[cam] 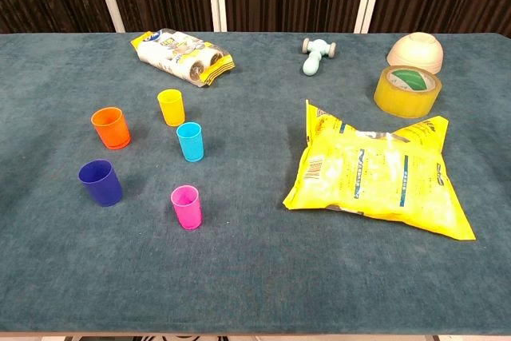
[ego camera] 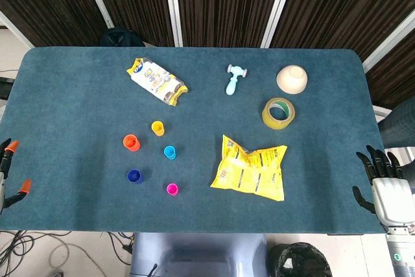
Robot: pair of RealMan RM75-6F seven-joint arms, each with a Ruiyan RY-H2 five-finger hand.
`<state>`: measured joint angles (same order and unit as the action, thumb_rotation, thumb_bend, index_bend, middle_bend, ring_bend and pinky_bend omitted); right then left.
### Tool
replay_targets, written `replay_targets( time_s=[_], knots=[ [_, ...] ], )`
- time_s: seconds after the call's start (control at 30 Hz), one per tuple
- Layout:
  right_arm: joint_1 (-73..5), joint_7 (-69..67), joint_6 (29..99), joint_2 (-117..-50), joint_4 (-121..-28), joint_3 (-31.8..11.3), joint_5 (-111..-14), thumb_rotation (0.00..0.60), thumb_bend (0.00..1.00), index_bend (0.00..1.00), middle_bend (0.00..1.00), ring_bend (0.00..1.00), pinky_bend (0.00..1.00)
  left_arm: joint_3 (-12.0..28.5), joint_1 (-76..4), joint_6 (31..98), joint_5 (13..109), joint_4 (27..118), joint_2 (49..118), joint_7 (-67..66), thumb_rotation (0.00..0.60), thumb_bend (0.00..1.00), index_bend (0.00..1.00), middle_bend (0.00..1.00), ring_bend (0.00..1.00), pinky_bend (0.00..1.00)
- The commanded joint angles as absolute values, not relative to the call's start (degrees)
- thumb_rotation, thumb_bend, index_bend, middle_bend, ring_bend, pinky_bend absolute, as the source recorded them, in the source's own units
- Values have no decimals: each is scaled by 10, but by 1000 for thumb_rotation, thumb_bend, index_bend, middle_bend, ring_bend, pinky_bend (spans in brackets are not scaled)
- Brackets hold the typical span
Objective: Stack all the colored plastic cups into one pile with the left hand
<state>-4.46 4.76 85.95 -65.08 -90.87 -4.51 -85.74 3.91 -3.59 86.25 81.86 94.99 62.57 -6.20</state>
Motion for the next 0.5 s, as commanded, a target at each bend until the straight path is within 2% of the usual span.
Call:
replay_targets(
  time_s=[0.03, 0.33, 0.5],
  knots=[
    [-45, 48, 860, -651, -909, -45, -858, 600, 416, 130, 53, 85, 43, 39, -36, 862, 818, 950, 626, -62, 600, 305, 24, 14, 0, 113],
    [-44, 47, 855, -651, -908, -46, -851, 600, 416, 126, 53, 85, 43, 37, -36, 861, 821, 952, 625, -60, 600, 304, 24, 14, 0, 114],
    [-43, 49, 860, -651, -912, -48, -850, 600, 417, 123, 53, 85, 43, 36, -37, 859, 823, 951, 625, -56, 600, 269, 24, 14, 0, 113]
  ],
)
